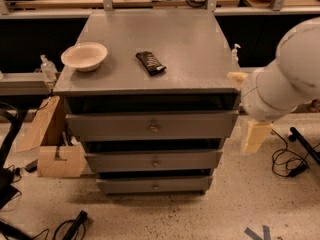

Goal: Open top drawer

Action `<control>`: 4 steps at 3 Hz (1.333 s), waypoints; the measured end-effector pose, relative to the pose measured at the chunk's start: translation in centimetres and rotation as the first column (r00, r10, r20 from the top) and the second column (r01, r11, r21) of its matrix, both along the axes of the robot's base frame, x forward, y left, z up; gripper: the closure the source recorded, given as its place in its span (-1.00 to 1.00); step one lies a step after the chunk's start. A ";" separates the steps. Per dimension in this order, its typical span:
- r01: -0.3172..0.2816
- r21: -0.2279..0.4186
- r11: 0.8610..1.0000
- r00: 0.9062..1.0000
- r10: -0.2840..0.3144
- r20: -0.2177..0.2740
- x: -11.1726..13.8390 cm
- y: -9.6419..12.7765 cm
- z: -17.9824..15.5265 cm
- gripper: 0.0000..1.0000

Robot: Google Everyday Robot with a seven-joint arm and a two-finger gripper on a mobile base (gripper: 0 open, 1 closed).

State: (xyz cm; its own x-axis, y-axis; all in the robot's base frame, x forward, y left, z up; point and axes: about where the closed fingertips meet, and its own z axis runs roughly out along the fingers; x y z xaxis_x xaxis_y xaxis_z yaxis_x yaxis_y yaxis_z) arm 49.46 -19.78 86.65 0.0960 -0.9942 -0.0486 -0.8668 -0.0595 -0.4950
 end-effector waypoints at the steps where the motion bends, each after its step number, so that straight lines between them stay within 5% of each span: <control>1: -0.035 -0.030 0.999 0.999 0.034 -0.009 0.1 0.3 -4.3 -1.00; 3: -0.078 -0.043 0.996 0.997 0.078 -0.009 2.5 -0.1 -9.4 -1.00; 4: -0.074 0.002 0.997 0.996 0.074 -0.059 4.5 0.5 -13.1 -1.00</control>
Offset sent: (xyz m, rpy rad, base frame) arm 0.0191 -0.0024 -0.1089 -0.0671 0.0019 0.0935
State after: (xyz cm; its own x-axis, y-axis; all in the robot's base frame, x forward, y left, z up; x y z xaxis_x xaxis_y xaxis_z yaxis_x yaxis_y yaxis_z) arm 54.00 -19.32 73.57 0.1658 -0.9845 -0.0562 -0.8879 -0.1243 -0.4430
